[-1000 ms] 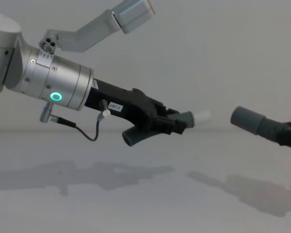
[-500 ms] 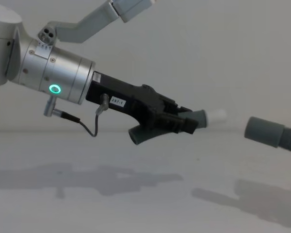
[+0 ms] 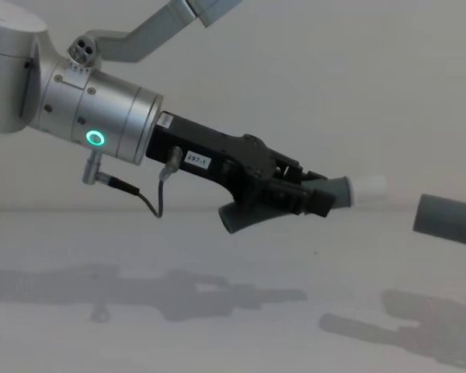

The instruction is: Use both hands to pick up one end of the pipe from the table, align the ends, and insert them.

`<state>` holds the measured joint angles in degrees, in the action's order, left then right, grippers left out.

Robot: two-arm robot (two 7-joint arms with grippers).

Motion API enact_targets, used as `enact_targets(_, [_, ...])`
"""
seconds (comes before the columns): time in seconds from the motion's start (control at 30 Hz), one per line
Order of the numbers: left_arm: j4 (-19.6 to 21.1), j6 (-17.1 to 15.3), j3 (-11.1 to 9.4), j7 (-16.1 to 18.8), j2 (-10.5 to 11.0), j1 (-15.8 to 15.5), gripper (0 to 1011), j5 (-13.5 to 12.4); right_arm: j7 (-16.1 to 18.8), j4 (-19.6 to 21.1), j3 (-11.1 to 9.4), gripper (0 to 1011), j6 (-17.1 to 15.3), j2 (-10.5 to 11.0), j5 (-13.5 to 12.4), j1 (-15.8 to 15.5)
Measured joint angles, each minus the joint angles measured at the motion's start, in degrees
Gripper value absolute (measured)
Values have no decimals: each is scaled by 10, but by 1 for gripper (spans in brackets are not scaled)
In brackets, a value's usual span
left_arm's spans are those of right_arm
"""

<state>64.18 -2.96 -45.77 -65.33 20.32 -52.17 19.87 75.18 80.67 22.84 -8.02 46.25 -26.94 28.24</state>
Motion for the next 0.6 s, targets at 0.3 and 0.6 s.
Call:
enact_targets(0.3, [-4,4,-7,-23,-6,-5,343,14,5,-3,8,273,-1,4,-1,7])
enact_targets(0.6, [-3,3,-14,-38,-8,-7,343,24,5,-5,13,273,-3,6,-2,12])
